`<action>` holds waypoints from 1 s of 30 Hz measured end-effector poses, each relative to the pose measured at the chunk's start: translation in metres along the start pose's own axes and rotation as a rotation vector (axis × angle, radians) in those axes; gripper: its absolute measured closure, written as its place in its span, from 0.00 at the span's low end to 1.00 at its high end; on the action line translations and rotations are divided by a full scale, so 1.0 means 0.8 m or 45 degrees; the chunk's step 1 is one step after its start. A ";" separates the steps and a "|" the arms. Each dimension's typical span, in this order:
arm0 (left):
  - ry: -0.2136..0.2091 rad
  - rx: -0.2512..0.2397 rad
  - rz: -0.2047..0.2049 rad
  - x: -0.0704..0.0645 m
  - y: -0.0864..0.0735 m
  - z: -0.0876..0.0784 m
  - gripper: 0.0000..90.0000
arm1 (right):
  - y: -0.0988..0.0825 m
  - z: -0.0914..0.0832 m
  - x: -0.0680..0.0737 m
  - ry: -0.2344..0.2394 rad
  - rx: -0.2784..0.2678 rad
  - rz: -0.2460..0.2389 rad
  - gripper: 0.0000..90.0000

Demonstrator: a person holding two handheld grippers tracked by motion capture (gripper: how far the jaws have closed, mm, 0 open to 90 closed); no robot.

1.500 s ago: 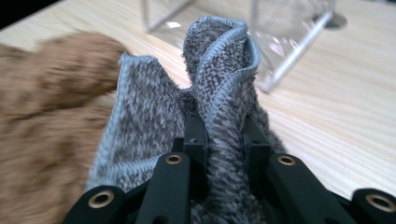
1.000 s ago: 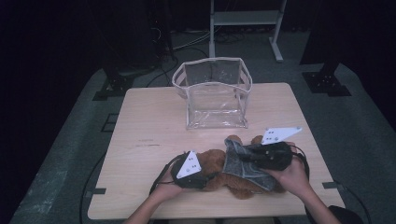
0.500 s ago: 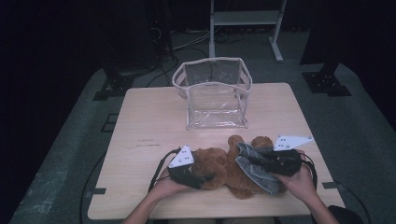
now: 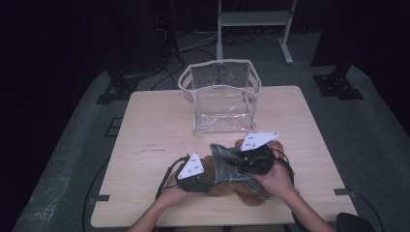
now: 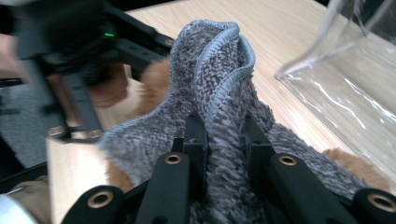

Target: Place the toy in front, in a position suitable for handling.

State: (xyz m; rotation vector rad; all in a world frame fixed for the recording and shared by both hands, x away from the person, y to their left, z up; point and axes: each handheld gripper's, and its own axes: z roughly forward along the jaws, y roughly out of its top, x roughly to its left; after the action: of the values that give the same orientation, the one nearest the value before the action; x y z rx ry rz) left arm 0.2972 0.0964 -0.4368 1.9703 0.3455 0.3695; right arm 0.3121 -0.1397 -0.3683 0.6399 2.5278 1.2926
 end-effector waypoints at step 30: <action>-0.114 -0.083 -0.150 0.024 -0.027 -0.002 0.10 | -0.075 -0.058 -0.040 -0.122 0.005 0.114 0.84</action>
State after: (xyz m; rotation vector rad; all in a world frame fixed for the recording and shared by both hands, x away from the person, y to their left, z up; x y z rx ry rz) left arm 0.3121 0.1140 -0.4541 1.8861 0.3854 0.2132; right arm 0.3056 -0.2195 -0.3896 0.8051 2.4507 1.2538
